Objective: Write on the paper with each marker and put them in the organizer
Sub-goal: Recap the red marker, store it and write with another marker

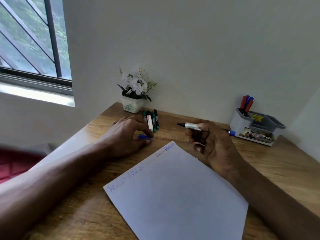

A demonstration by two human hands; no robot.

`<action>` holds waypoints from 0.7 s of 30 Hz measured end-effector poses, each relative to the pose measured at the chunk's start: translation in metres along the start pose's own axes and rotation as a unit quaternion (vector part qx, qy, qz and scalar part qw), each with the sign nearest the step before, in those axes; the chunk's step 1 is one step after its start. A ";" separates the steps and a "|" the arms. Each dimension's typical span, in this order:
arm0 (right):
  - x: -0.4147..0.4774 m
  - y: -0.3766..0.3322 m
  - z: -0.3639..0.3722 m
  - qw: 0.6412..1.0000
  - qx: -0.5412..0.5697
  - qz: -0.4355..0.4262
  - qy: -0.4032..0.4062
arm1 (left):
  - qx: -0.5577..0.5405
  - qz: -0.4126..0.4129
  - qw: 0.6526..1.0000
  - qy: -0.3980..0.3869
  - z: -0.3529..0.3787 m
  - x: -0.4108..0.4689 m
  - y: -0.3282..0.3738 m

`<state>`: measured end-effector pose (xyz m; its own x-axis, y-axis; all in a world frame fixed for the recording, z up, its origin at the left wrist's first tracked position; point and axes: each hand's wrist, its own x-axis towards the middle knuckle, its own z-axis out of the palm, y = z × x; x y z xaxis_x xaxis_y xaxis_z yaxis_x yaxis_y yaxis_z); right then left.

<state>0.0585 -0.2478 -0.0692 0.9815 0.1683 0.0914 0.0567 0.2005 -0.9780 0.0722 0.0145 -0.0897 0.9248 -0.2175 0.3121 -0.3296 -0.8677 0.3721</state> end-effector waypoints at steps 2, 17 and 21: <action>-0.002 0.002 0.000 1.000 0.010 0.001 -0.004 | -0.027 0.011 1.000 0.010 0.000 0.001 -0.003; -0.006 0.010 0.007 0.995 -0.029 -0.060 -0.073 | -0.333 0.139 0.929 0.081 0.002 -0.015 0.019; -0.008 0.011 0.009 0.990 -0.071 -0.081 -0.092 | -0.369 0.131 0.918 0.055 0.004 -0.018 0.025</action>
<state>0.0496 -0.2380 -0.0789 0.9083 0.3208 0.2686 0.2484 0.1031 -0.9632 0.0480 -0.0055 -0.0893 0.7836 -0.2945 0.5470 -0.6150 -0.2433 0.7501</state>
